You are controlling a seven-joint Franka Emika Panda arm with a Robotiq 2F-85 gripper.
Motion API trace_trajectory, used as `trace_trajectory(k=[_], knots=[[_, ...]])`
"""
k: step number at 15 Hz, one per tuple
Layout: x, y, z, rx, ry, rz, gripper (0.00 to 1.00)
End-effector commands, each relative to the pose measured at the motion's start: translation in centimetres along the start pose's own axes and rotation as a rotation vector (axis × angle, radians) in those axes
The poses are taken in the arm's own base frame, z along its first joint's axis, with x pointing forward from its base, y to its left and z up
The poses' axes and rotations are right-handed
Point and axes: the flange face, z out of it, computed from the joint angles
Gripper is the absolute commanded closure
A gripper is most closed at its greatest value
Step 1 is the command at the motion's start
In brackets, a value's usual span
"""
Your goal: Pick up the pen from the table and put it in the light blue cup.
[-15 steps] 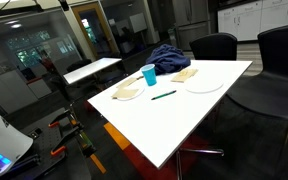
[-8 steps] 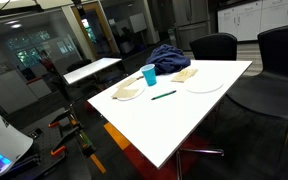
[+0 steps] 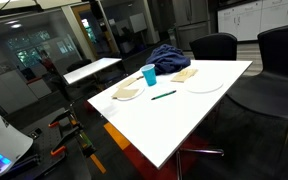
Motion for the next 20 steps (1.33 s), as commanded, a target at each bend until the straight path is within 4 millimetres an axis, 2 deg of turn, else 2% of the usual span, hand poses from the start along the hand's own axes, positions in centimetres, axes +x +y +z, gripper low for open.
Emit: trace_trajectory(k=[1, 13, 20], knots=[[2.3, 1.0, 3.3, -0.01, 0.017, 0.072, 0.0], [8.1, 4.9, 14.9, -0.029, 0.076, 0.186, 0.0], [10.5, 6.3, 21.6, -0.001, 0.036, 0.197, 0.0]])
